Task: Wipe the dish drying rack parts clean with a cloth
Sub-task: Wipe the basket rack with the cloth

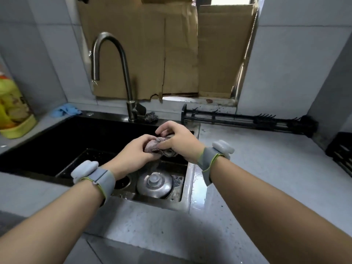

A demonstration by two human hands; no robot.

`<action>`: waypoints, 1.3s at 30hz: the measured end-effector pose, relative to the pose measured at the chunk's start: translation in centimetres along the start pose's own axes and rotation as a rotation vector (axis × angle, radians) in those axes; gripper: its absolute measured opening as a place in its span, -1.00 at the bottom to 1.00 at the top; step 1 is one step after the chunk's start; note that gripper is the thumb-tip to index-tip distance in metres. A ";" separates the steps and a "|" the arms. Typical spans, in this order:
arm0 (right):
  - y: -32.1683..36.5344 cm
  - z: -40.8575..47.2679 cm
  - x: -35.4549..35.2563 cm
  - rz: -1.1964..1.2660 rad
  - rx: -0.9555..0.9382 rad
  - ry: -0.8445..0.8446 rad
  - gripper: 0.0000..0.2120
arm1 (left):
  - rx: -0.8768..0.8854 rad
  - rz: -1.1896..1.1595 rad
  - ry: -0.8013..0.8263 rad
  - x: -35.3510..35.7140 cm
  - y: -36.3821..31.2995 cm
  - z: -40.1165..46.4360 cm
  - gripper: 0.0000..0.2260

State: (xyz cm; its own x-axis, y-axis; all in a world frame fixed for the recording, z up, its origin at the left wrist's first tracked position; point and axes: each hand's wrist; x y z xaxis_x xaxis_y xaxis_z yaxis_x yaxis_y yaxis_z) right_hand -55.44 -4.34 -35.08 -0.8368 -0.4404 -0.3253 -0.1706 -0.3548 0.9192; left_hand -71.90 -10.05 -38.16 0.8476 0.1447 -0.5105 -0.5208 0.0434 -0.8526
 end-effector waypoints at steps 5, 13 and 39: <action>-1.9 1.0 -3.2 -0.256 0.030 0.069 -0.71 | 0.092 0.371 0.015 0.1 -1.0 2.7 -0.88; -2.4 1.9 -3.9 -0.578 0.024 0.314 -0.47 | 0.185 0.903 0.130 -1.2 -4.3 5.5 -0.88; -3.7 2.2 0.0 0.585 0.276 -0.388 -0.75 | -0.103 0.278 -0.159 6.0 -0.6 5.3 -0.77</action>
State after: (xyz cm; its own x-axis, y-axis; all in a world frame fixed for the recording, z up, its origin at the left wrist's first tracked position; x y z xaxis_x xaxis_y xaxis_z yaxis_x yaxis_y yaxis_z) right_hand -55.97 -1.26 -37.97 -0.9453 -0.1538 0.2878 0.2767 0.0897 0.9568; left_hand -66.99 -3.98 -40.10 0.6436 0.2897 -0.7084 -0.7103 -0.1187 -0.6939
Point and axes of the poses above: each hand's wrist, its own z-axis towards the middle knuckle, its own x-axis out of the palm, y = z × x, and after that the axes turned 5 degrees about -x, right-handed
